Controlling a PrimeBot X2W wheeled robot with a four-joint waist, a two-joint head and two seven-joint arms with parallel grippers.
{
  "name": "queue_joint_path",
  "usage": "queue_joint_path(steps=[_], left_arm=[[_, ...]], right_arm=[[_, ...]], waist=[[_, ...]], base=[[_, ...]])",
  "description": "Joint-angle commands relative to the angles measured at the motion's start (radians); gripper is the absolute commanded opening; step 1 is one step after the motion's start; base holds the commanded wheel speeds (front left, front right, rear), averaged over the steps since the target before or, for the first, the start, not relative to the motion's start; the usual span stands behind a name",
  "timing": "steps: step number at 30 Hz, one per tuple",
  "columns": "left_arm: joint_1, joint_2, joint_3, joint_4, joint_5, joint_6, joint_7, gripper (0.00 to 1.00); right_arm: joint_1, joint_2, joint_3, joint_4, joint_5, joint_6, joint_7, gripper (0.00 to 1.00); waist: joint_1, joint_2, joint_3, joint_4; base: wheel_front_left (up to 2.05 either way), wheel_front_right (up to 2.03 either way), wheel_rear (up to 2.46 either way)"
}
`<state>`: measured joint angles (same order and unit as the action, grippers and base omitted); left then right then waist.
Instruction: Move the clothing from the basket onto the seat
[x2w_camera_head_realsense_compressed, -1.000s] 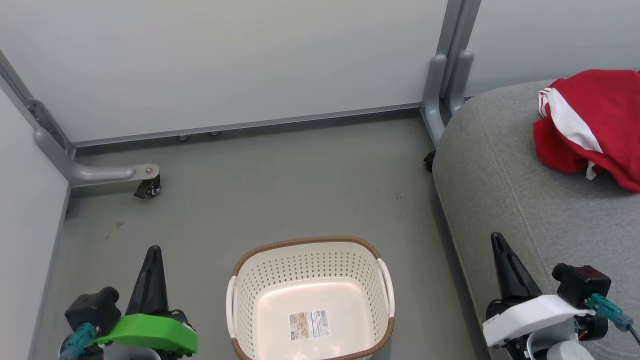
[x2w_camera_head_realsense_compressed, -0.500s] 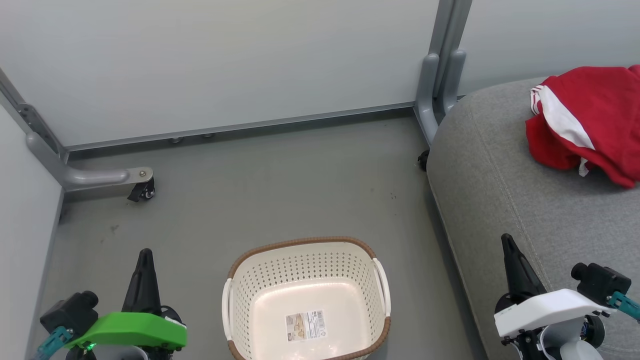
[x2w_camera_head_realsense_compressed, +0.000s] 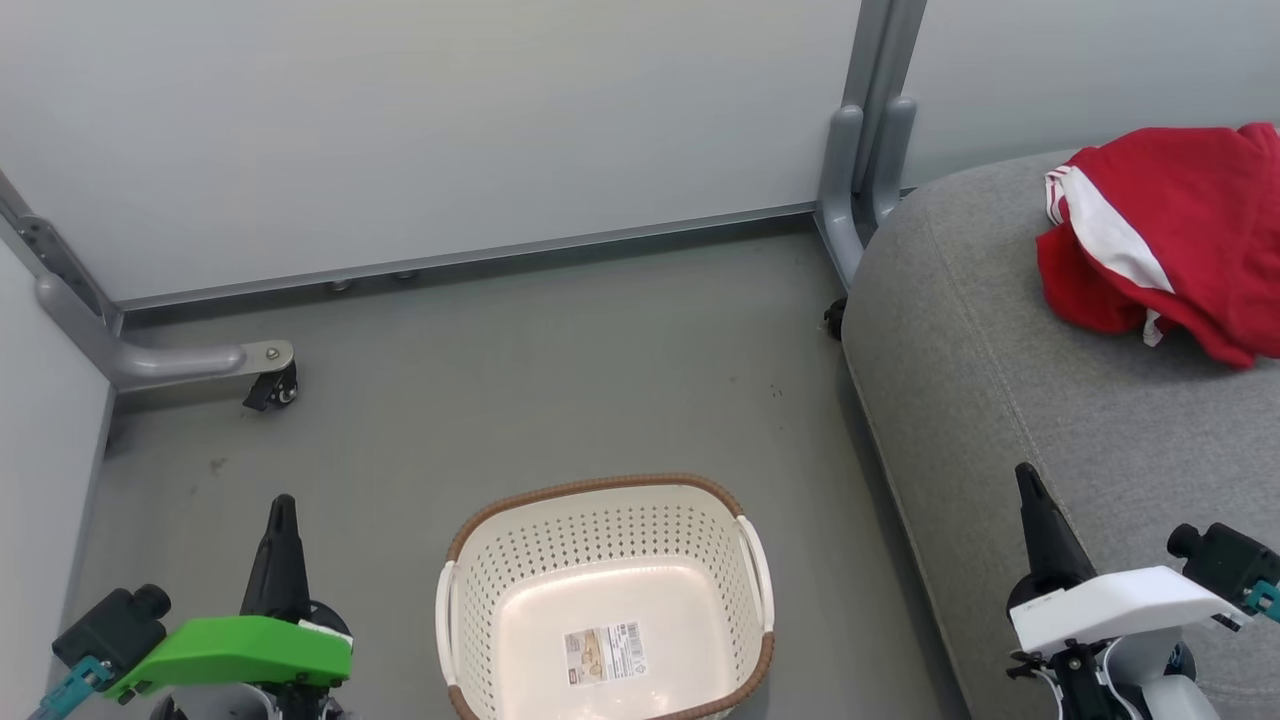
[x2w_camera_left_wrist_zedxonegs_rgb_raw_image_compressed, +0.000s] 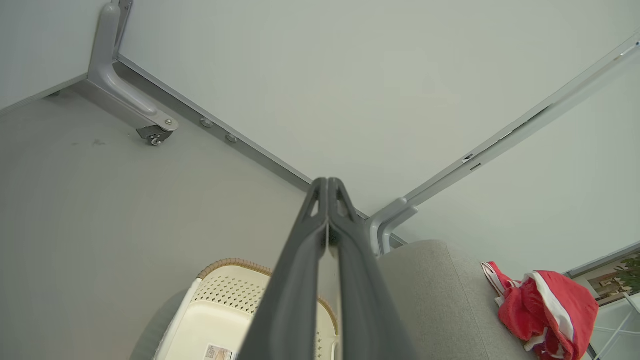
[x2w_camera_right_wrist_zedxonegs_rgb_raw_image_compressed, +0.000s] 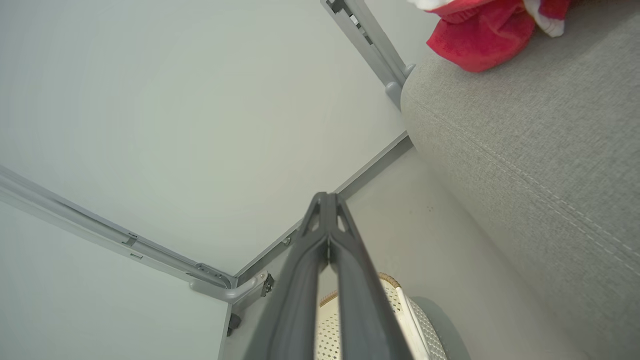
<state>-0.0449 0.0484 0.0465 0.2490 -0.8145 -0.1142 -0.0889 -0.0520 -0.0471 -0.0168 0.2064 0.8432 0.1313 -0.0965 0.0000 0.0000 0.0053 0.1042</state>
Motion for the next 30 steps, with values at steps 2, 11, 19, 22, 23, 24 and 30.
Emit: queue_joint_path(steps=[2, 11, 19, 22, 23, 24, 30], left_arm=[[-0.033, 0.003, 0.008, -0.013, -0.048, -0.004, 0.011, 0.0], [-0.039, 0.003, 0.017, -0.012, -0.158, -0.007, 0.039, 0.0], [-0.045, 0.003, 0.025, -0.011, -0.25, -0.009, 0.063, 0.0], [-0.046, 0.003, 0.028, -0.011, -0.282, -0.009, 0.072, 0.0], [-0.046, 0.003, 0.029, -0.011, -0.294, -0.009, 0.075, 0.0], [-0.047, 0.003, 0.03, -0.011, -0.303, -0.009, 0.078, 0.0], [-0.05, 0.003, 0.035, -0.01, -0.364, -0.011, 0.094, 0.0]], right_arm=[[-0.024, -0.008, -0.009, -0.006, 0.048, 0.0, 0.012, 0.0], [-0.03, -0.009, -0.02, 0.0, 0.154, 0.0, 0.04, 0.0], [-0.034, -0.01, -0.03, 0.006, 0.245, 0.0, 0.064, 0.0], [-0.035, -0.01, -0.034, 0.008, 0.275, 0.0, 0.072, 0.0], [-0.036, -0.01, -0.035, 0.008, 0.287, 0.0, 0.075, 0.0], [-0.036, -0.01, -0.036, 0.009, 0.295, 0.0, 0.078, 0.0], [-0.04, -0.01, -0.043, 0.012, 0.354, 0.0, 0.094, 0.0]], waist=[[0.0, 0.0, 0.0, -0.003], [0.0, 0.0, 0.0, -0.014], [0.0, 0.0, -0.001, -0.024], [0.0, 0.0, -0.001, -0.028], [0.0, 0.0, -0.001, -0.029], [0.0, 0.0, -0.001, -0.03], [0.0, 0.0, -0.001, -0.037]], base=[[0.0, 0.0, 0.0], [0.0, 0.0, 0.0], [0.0, 0.0, 0.0], [0.0, 0.0, 0.0], [0.0, 0.0, 0.0], [0.0, 0.0, 0.0], [0.0, 0.0, 0.0]])
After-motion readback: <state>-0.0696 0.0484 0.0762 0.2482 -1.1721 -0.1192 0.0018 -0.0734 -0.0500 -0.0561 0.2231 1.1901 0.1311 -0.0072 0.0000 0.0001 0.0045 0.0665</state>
